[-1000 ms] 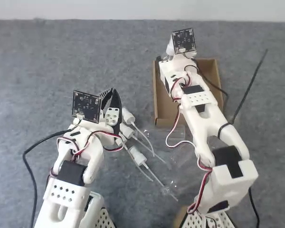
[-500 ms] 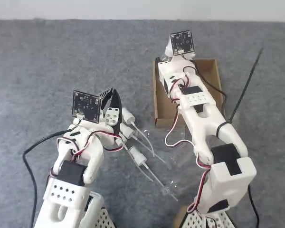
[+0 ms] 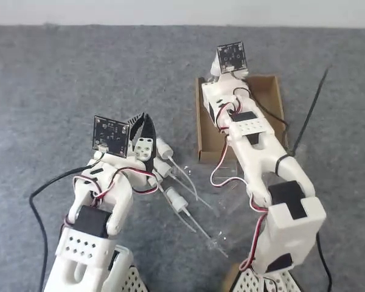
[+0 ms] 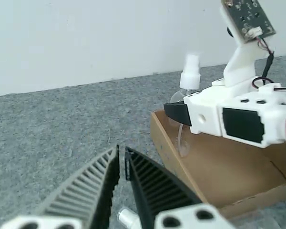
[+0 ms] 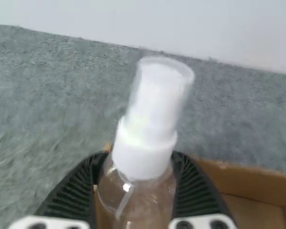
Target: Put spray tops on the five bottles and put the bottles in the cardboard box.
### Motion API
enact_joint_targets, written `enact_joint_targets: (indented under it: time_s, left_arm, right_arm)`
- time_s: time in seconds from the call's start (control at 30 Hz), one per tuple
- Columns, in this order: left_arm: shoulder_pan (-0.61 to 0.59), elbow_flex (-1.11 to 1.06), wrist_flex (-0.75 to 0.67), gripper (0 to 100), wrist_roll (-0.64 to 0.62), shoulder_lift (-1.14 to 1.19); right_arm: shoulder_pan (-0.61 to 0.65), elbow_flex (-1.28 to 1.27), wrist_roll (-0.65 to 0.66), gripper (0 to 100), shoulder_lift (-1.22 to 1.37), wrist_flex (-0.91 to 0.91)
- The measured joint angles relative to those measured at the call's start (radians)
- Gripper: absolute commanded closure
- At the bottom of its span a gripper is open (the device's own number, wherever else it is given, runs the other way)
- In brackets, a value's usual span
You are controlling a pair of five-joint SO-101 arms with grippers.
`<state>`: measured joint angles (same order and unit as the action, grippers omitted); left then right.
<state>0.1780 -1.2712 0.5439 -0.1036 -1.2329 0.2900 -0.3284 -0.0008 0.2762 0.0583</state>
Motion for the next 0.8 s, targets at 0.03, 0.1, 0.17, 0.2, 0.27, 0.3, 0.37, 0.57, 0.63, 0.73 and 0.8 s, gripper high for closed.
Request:
enact_joint_targets:
  time_s: [0.03, 0.1, 0.17, 0.2, 0.27, 0.3, 0.37, 0.57, 0.63, 0.73, 0.8]
  left_arm:
    - [0.0, 0.0, 0.0, 99, 0.0, 0.0]
    - [0.002, 0.0, 0.0, 99, 0.0, 0.0]
    - [0.002, 0.0, 0.0, 99, 0.0, 0.0]
    - [0.002, 0.0, 0.0, 99, 0.0, 0.0]
    - [0.002, 0.0, 0.0, 99, 0.0, 0.0]
    - [0.002, 0.0, 0.0, 99, 0.0, 0.0]
    - [0.002, 0.0, 0.0, 99, 0.0, 0.0]
    - [0.002, 0.0, 0.0, 99, 0.0, 0.0]
    - [0.002, 0.0, 0.0, 99, 0.0, 0.0]
    - [0.002, 0.0, 0.0, 99, 0.0, 0.0]
    - [0.002, 0.0, 0.0, 99, 0.0, 0.0]
  right_arm:
    - [0.0, -0.002, 0.0, 99.2, 0.005, -0.005]
    - [0.0, 0.0, 0.0, 99.2, 0.006, -0.009]
    - [0.0, 0.0, 0.0, 99.2, 0.006, -0.011]
    - [0.0, 0.0, 0.0, 99.2, 0.006, -0.011]
    - [0.0, 0.0, 0.0, 99.1, 0.006, -0.011]
    - [0.0, 0.0, 0.0, 99.1, 0.006, -0.011]
    - [0.0, 0.0, 0.0, 99.1, 0.006, -0.011]
    - [0.0, 0.0, 0.0, 99.1, 0.006, -0.011]
    - [0.0, 0.0, 0.0, 98.8, 0.006, -0.011]
    - [0.0, 0.0, 0.0, 90.5, 0.006, -0.011]
    - [0.002, 0.0, 0.0, 83.0, 0.006, -0.011]
